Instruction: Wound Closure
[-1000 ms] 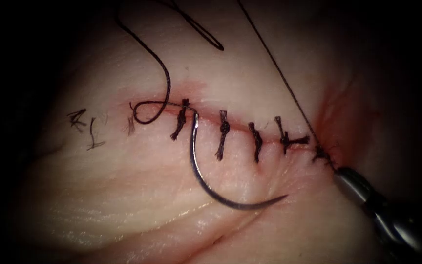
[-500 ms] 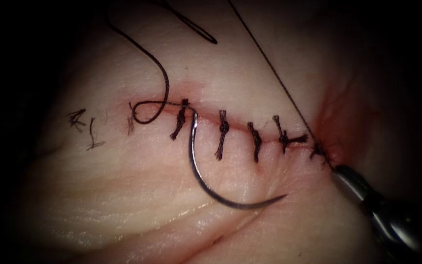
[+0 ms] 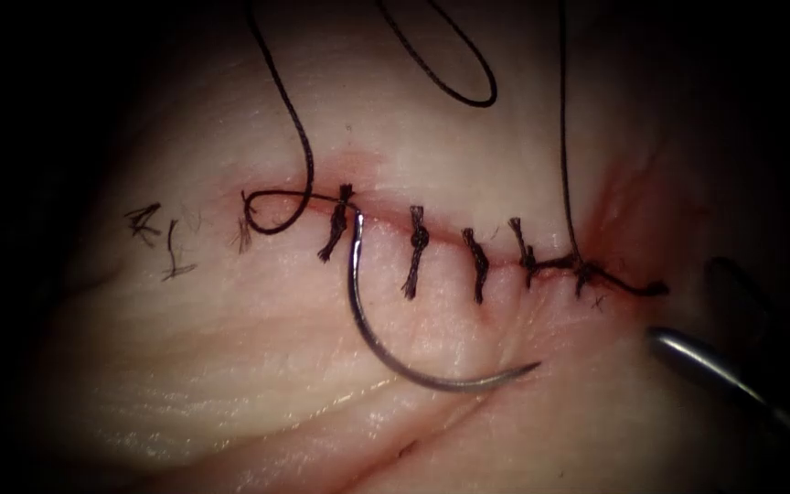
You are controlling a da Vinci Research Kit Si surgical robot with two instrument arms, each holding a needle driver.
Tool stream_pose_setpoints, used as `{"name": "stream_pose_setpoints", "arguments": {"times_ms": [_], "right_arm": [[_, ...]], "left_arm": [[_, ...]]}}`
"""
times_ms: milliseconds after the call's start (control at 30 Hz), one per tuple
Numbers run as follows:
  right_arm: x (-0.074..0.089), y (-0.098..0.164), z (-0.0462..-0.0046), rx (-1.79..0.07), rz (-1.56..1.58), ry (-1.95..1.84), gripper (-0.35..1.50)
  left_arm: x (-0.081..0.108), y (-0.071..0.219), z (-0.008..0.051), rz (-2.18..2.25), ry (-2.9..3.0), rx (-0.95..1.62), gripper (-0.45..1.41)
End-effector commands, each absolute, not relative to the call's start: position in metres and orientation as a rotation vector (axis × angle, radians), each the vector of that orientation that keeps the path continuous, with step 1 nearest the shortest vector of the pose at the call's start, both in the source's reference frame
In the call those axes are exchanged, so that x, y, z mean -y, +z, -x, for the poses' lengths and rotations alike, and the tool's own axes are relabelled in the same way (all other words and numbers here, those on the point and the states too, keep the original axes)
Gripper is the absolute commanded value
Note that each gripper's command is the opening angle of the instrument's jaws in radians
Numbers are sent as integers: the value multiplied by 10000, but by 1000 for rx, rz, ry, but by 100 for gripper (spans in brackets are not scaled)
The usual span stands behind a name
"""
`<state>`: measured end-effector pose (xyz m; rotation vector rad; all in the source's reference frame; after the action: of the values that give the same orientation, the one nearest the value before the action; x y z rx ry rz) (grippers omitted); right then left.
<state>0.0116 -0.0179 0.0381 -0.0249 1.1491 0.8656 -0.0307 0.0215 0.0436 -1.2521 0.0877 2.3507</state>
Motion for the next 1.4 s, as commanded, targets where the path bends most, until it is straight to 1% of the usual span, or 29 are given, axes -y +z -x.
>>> {"name": "stream_pose_setpoints", "arguments": {"times_ms": [33,67,100,200,333,400,567,600,733,867,1133,1233,1267,1367,1400], "right_arm": [[171,385,-127,-1141,18,865,101],[168,386,-128,-1131,11,864,94],[161,391,-135,-1098,-8,859,94],[151,405,-151,-1039,-37,848,105],[133,426,-171,-990,-47,852,103],[125,434,-180,-970,-52,855,86],[116,444,-193,-959,-34,850,88],[113,449,-196,-955,-28,846,83],[111,458,-197,-945,-24,836,78],[111,469,-200,-939,-19,831,88],[115,480,-208,-931,-5,821,88],[116,481,-211,-927,-6,819,78],[116,481,-211,-927,-6,819,71],[116,482,-212,-926,-2,814,39],[116,482,-211,-925,7,798,-35]], "left_arm": [[-219,432,316,1267,2339,-79,-45],[-217,427,318,1276,2335,-71,-45],[-214,415,323,1299,2331,-58,-45],[-209,398,329,1333,2323,-57,-45],[-200,379,335,1352,2345,-70,-45],[-197,372,338,1354,2347,-73,-45],[-195,368,344,1361,2347,-76,-45],[-194,368,346,1365,2346,-77,-45],[-191,364,348,1376,2343,-73,-45],[-188,359,350,1384,2341,-70,-45],[-185,350,359,1402,2343,-73,-45],[-184,349,361,1409,2343,-81,-45],[-184,349,362,1411,2343,-80,-45],[-182,347,362,1417,2342,-79,-45],[-180,345,363,1419,2342,-78,-45]]}}
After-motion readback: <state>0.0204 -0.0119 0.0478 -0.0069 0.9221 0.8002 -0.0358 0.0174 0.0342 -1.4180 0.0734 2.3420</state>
